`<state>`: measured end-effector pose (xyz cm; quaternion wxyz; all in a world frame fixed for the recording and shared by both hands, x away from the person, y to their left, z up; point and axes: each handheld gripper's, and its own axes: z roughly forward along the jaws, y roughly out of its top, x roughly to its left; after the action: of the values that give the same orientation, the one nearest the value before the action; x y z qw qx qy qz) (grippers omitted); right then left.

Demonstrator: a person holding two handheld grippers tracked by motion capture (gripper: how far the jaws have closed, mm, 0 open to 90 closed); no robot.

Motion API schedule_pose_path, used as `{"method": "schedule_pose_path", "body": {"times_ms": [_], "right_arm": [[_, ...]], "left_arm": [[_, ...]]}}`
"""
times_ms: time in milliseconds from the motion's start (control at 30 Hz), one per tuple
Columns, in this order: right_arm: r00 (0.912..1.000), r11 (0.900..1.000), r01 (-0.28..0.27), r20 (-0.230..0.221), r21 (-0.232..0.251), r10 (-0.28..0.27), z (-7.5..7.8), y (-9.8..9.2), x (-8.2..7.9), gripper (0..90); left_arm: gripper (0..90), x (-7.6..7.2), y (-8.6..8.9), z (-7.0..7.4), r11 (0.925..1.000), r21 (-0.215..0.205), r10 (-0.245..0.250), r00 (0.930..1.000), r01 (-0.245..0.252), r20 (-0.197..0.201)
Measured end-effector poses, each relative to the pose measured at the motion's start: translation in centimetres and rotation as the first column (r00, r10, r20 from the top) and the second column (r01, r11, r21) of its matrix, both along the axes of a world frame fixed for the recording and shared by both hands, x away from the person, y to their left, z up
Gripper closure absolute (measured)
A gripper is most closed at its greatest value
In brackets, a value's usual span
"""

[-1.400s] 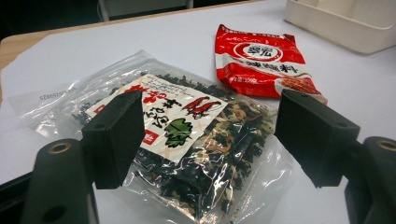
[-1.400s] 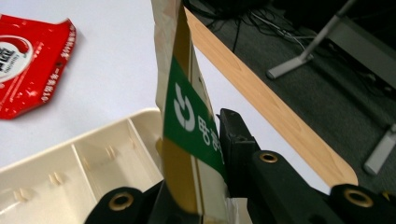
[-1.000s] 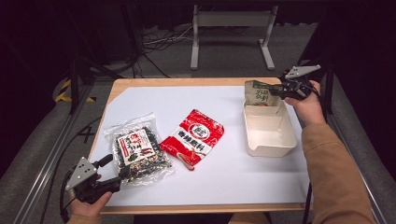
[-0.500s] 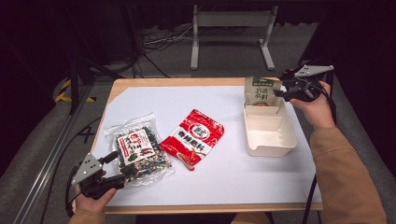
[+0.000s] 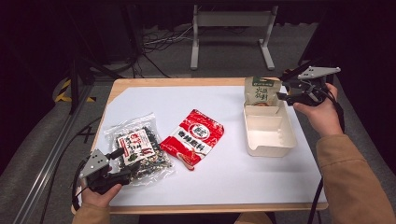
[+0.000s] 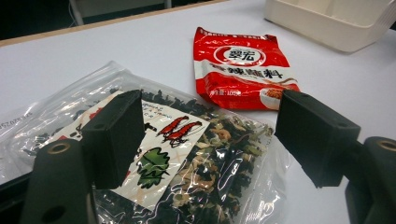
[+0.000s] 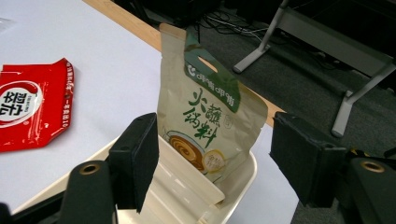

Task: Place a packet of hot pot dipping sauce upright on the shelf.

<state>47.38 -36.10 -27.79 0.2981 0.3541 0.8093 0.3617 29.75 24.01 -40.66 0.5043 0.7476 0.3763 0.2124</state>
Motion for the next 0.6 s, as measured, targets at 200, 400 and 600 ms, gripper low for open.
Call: {"method": "schedule_pose_path", "body": {"times_ms": [200, 400, 600], "right_arm": [[0.9999, 0.999, -0.007, 0.016, 0.052, 0.006, 0.7, 1.2, -1.9, 30.6], [0.9975, 0.989, -0.071, 0.01, 0.131, 0.07, 1.3, 3.7, -3.8, 30.6], [0.9932, 0.982, -0.117, 0.01, 0.152, 0.116, 1.5, 5.3, -4.6, 30.2]], "left_arm": [[24.2, -0.1, 0.1, 0.0, 0.9999, -0.009, 0.006, 1.0, -0.006, -0.002], [24.2, -0.1, 0.0, 0.0, 1.0, -0.006, 0.006, 1.0, -0.006, 0.001], [24.2, -0.2, 0.0, 0.0, 1.0, -0.004, 0.006, 1.0, -0.006, 0.0]]}}
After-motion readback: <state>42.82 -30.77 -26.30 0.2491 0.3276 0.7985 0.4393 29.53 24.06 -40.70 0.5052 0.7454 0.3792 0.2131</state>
